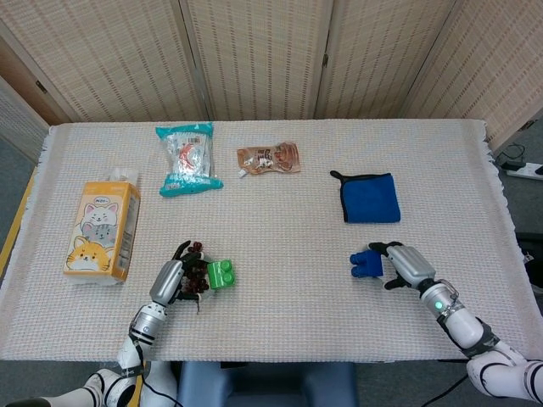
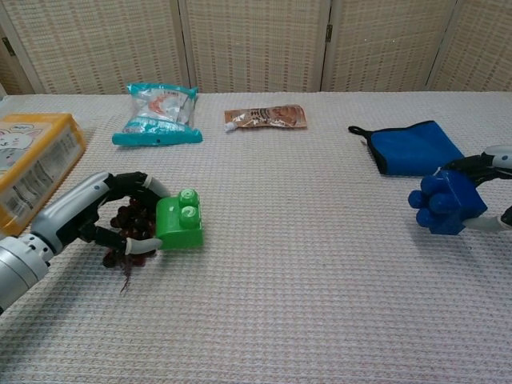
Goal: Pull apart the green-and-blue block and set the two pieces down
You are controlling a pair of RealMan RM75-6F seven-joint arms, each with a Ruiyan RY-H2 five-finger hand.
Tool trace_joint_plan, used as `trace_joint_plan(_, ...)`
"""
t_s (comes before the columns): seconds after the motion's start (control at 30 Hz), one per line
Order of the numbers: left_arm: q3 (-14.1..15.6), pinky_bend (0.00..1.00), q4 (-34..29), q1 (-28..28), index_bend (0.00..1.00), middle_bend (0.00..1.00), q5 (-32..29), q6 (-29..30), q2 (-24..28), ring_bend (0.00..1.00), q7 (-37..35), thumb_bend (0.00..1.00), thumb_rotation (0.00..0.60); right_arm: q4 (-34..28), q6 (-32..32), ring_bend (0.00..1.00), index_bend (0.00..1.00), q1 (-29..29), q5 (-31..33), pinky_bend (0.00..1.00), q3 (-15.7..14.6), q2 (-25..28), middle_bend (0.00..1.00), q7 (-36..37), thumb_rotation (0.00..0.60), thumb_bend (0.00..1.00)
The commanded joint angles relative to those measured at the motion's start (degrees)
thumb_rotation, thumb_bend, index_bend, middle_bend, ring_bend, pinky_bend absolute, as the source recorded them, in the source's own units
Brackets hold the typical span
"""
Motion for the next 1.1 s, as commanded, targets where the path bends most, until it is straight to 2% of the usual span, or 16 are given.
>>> trace_joint_plan(0.03,0.59,0.0,0.13,-0.49,0.46,0.66,0.59,-0.72,0.45,0.19,-1.03,0.34,0.6,-0.7,-0.52,0.13,0.33,0.17,-0.58,0.15,0.31,0.6,0.16,0.89,0.6,0.41)
trace_joint_plan(0.07,0.66,0.0,-0.11,-0.7,0.35,0.55,0.6,-1.2,0.8,0.13,-1.32,0.34,0.6,-1.04,-0.56,0.07,0.19,0.21,-0.86,0.13,0.54,1.04,0.08,1.52,0.6,0.41)
trace_joint_plan(0.13,0.73,0.0,-0.6,-0.99,0.2,0.36,0.77,-1.46,1.32,0.04,-1.91,0.34,0.6,-1.45,-0.29,0.01,0.03,0.24,-1.48,0.08,0.91,1.68,0.01,2.43,0.6,0.41)
trace_joint_plan(0.2,0.89,0.0,-1.1,-1.32,0.09,0.2,1.16,-1.52,1.89,0.0,-2.15,0.33,0.6,-2.1,-0.22,0.0,0.0,0.26,-2.02,0.04,1.14,2.69,0.0,3.11,0.6,0.41)
trace_joint_plan(0.27,0.86,0.0,-1.7,-1.45,0.03,0.06,1.45,-1.03,2.25,0.0,-2.19,0.31,0.6,-2.92,0.1,0.0,0.0,0.16,-2.39,0.01,1.41,3.62,0.0,3.71,0.6,0.41)
trace_joint_plan(0.33,0.71,0.0,-2.64,-1.55,0.02,0.01,1.74,-0.25,2.68,0.0,-1.9,0.3,0.6,-4.01,0.35,0.0,0.0,0.07,-2.97,0.01,1.52,4.91,0.0,4.16,0.6,0.41)
trace_joint_plan(0.53,-0.11,0.0,-7.2,-1.98,0.02,0.0,3.05,3.03,4.91,0.0,-0.22,0.29,0.6,-8.46,2.1,0.0,0.0,-0.6,-5.92,0.0,1.51,9.86,0.0,8.29,0.6,0.41)
trace_joint_plan(0.63,-0.17,0.0,-10.77,-1.92,0.02,0.0,4.73,5.94,7.59,0.0,2.9,0.29,0.6,-10.51,7.31,0.0,0.0,-2.61,-8.76,0.0,1.41,12.55,0.0,8.09,0.6,0.41)
trace_joint_plan(0.73,1.87,0.0,-15.84,-1.81,0.03,0.07,8.09,7.76,13.34,0.0,7.72,0.29,0.6,-12.49,14.19,0.0,0.0,-6.38,-10.51,0.0,0.73,14.63,0.0,1.29,0.6,0.42)
trace_joint_plan(0.9,4.83,0.0,-22.87,2.44,0.06,0.08,11.85,14.17,22.93,0.0,23.75,0.29,0.6,-15.85,28.83,0.0,0.0,-15.44,-7.8,0.0,1.39,12.44,0.0,-23.05,0.6,0.42)
trace_joint_plan(0.97,5.98,0.0,-25.34,5.12,0.07,0.08,11.15,15.27,27.0,0.0,31.07,0.29,0.6,-16.71,32.91,0.0,0.0,-18.38,-6.15,0.0,1.5,10.37,0.0,-31.52,0.6,0.42)
trace_joint_plan(1.1,7.6,0.0,-32.1,10.56,0.08,0.08,6.03,15.04,34.36,0.0,43.99,0.29,0.6,-17.77,35.68,0.0,0.0,-21.09,-3.98,0.0,1.61,8.26,0.0,-39.29,0.6,0.41)
